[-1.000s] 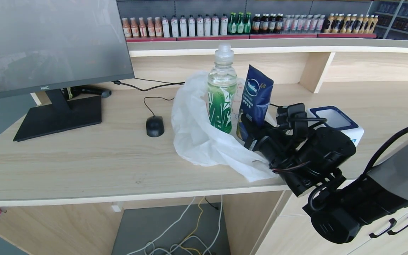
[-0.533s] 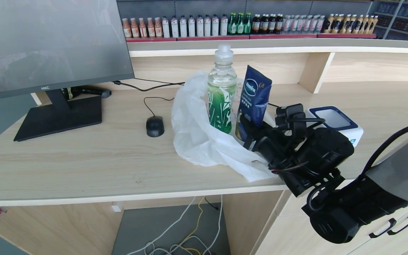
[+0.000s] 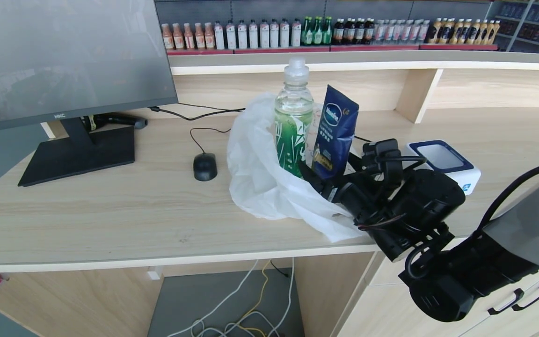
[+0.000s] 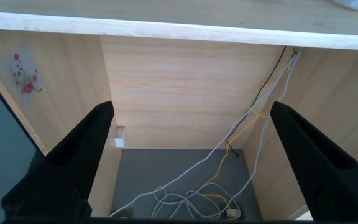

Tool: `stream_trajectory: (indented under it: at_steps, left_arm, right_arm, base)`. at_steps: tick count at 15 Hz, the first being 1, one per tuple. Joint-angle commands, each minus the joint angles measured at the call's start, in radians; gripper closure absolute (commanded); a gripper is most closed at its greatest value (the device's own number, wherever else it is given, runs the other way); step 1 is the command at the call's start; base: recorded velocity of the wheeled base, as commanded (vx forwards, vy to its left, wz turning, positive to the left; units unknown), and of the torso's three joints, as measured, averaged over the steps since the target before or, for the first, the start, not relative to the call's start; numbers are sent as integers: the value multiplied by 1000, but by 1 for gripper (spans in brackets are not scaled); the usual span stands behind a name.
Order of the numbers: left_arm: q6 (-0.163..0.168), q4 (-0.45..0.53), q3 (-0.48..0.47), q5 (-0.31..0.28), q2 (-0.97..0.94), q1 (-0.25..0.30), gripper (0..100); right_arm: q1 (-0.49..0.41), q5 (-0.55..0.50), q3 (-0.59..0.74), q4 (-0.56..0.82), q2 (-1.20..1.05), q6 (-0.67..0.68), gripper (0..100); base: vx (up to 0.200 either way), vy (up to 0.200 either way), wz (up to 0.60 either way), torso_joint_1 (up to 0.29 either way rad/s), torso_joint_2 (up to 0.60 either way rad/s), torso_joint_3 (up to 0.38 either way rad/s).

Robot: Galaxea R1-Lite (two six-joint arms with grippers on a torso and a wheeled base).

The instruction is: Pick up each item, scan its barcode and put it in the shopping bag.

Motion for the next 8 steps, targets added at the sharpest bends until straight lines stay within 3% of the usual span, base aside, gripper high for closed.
stream_trajectory:
  at_steps: [1, 8]
  left_arm:
    - [0, 0, 0, 0, 0, 1, 0]
    - [0, 0, 0, 0, 0, 1, 0]
  right_arm:
    - [0, -1, 5, -6, -30, 0, 0]
    - [0, -4, 47, -6, -105, -1, 0]
  base:
    - [0, 0, 0, 0, 0, 0]
    - [0, 0, 0, 0, 0, 0]
